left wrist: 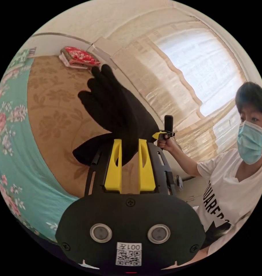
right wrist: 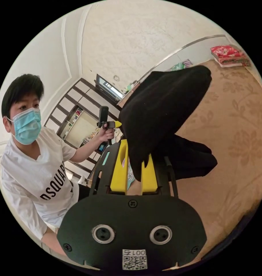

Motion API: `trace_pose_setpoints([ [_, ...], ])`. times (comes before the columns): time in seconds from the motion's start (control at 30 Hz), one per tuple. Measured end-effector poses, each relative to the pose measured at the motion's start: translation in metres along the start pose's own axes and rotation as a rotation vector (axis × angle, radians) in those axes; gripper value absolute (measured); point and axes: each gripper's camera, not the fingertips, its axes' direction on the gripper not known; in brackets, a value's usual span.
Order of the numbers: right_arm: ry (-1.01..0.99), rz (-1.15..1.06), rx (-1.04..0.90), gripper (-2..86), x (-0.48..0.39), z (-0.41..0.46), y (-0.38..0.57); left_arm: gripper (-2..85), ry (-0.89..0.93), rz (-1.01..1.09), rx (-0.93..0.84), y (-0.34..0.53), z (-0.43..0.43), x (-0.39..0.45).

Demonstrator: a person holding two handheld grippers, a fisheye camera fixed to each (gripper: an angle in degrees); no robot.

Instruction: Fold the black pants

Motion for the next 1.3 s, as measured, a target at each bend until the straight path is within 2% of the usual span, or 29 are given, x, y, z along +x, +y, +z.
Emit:
trace_pose_setpoints([
  [0.23, -0.009, 0.352, -0.156, 3.8, 0.022, 0.091, 0.145, 4.2, -0.011, -0.376, -0.201, 0.153, 0.07, -0.055],
  [0.37, -0.031, 0.422, -0.079, 5.4, -0.004, 0.099, 0.188, 4.3, 0.125, -0.456, -0.125, 0.186, 0.068, -0.061],
  [0.53, 0.047, 0.421, -0.089, 5.2, -0.037, 0.09, 0.182, 4.0, 0.105, -0.414, -0.234, 0.165, 0.067, -0.072],
  [0.7, 0.336, 0.443, -0.149, 1.5, -0.089, 0.056, 0.174, 0.7, -0.002, -0.365, -0.317, 0.141, 0.04, -0.072],
  [0.77, 0.435, 0.344, -0.087, 1.1, -0.113, 0.05, 0.154, -0.5, -0.169, -0.253, -0.285, 0.118, 0.019, -0.053],
  [0.87, 0.536, 0.175, -0.045, 0.7, -0.134, 0.076, 0.109, -0.9, -0.294, -0.017, -0.242, 0.074, 0.031, -0.027],
  [0.93, 0.608, 0.131, -0.105, 0.6, -0.133, 0.114, 0.089, -0.9, -0.325, 0.079, -0.261, 0.055, 0.06, -0.025],
  [0.97, 0.661, 0.119, -0.205, 0.5, -0.131, 0.144, 0.082, -0.9, -0.334, 0.1, -0.308, 0.051, 0.084, -0.029],
  [1.0, 0.738, 0.117, -0.323, 0.5, -0.129, 0.174, 0.083, -0.9, -0.343, 0.1, -0.339, 0.053, 0.095, -0.033],
  [1.07, 0.852, 0.135, -0.394, 0.5, -0.132, 0.205, 0.097, -0.9, -0.47, 0.082, -0.483, 0.079, 0.132, -0.053],
  [1.13, 0.888, 0.195, -0.411, 0.5, -0.136, 0.222, 0.117, -1.0, -0.479, 0.006, -0.461, 0.108, 0.135, -0.07],
  [1.23, 0.925, 0.171, -0.398, 0.6, -0.141, 0.236, 0.141, -1.0, -0.408, -0.086, -0.345, 0.137, 0.12, -0.097],
  [1.3, 0.914, 0.158, -0.413, 0.6, -0.142, 0.229, 0.134, -0.9, -0.419, -0.042, -0.337, 0.133, 0.115, -0.105],
])
